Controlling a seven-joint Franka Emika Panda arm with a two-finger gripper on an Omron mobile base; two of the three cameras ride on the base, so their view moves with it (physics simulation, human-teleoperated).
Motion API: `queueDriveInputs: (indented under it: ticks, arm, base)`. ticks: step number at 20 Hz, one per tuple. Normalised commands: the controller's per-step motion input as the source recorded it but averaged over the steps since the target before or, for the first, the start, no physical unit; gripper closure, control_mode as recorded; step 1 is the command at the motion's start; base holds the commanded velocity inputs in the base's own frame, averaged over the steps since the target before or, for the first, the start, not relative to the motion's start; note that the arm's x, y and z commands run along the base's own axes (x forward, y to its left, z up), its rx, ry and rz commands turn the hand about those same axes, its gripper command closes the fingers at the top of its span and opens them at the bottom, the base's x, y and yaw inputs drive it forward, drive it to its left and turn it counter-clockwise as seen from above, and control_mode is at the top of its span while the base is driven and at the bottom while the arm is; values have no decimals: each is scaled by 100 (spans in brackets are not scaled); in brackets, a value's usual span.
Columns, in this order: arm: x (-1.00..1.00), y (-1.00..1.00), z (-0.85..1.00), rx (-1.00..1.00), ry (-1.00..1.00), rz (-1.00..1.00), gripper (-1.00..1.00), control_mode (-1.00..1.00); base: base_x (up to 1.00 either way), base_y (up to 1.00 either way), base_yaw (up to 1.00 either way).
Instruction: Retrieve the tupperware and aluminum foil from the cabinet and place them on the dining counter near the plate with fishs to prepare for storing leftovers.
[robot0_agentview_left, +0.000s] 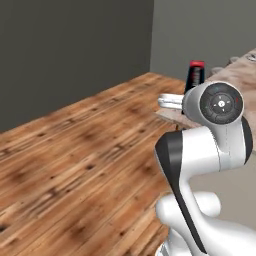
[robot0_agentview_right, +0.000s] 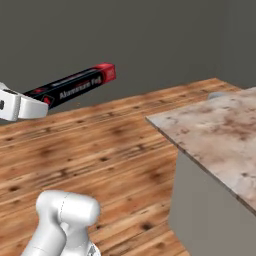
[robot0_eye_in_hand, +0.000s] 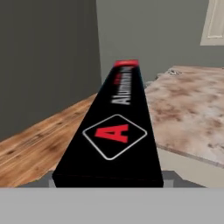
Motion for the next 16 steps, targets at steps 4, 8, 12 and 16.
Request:
queueDriveInputs:
  ticks: [4,8,12,16]
  arm:
    - [0,0,0,0,0,0,100,100]
    - [0,0,0,0,0,0,100,100]
    - [0,0,0,0,0,0,100,100]
    - [0,0,0,0,0,0,100,100]
  base:
    - [100,89,-25]
    - [100,85,-27]
    - [100,76,-30]
    - [100,64,-36]
